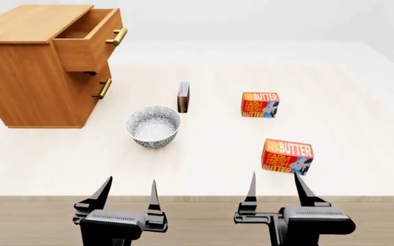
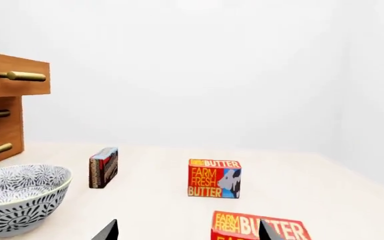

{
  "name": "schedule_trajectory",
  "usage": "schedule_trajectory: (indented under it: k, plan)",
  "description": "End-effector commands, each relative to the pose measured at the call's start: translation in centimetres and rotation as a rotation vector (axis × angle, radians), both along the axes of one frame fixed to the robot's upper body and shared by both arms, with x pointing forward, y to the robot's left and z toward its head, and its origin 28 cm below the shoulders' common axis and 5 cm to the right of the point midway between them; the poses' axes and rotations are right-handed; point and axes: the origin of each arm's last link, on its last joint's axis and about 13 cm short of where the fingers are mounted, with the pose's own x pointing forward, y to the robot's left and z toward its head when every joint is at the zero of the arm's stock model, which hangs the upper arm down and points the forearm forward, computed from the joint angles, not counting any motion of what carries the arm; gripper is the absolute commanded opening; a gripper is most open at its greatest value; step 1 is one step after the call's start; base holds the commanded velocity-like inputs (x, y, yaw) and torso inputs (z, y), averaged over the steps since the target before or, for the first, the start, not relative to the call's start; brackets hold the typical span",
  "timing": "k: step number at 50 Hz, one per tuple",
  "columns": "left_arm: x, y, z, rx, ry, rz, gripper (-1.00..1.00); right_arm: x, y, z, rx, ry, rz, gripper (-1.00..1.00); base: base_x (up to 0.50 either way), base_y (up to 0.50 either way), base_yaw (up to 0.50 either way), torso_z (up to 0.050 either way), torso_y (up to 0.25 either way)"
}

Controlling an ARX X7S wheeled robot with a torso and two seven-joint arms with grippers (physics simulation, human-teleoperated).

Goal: Put the chocolate pudding in the top drawer of the cabinet and close it.

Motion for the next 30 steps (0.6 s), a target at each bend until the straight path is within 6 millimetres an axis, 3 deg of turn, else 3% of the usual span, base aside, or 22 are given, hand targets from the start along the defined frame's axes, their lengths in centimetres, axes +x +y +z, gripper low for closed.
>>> schedule_trajectory:
  k: [1,3,8,18,30]
  plan:
    - [-0.1,0.0,0.3,0.006,-0.027,0.002,1.0,-2.8,-0.6,-1.2,-0.052,-0.051,0.032,1.0,0.0,0.0,0.0,0.05,0.0]
    - [-0.1,0.0,0.4,0.009,-0.034,0.006,1.0,-4.9,-0.8,-2.8,-0.073,-0.058,0.05,1.0,0.0,0.0,0.0,0.05,0.0]
    - [-0.1,0.0,1.2,0.029,-0.078,0.032,1.0,-5.0,0.0,-4.5,-0.072,-0.055,0.053,1.0,0.0,0.0,0.0,0.05,0.0]
    - [-0.1,0.2,1.7,0.034,-0.096,0.049,1.0,-6.2,-0.8,-4.3,-0.082,-0.133,0.031,1.0,0.0,0.0,0.0,0.048,0.0]
    - [0.3,0.5,2.0,0.049,-0.077,0.071,1.0,-6.0,-0.7,-4.5,-0.094,-0.139,0.041,1.0,0.0,0.0,0.0,0.0,0.0]
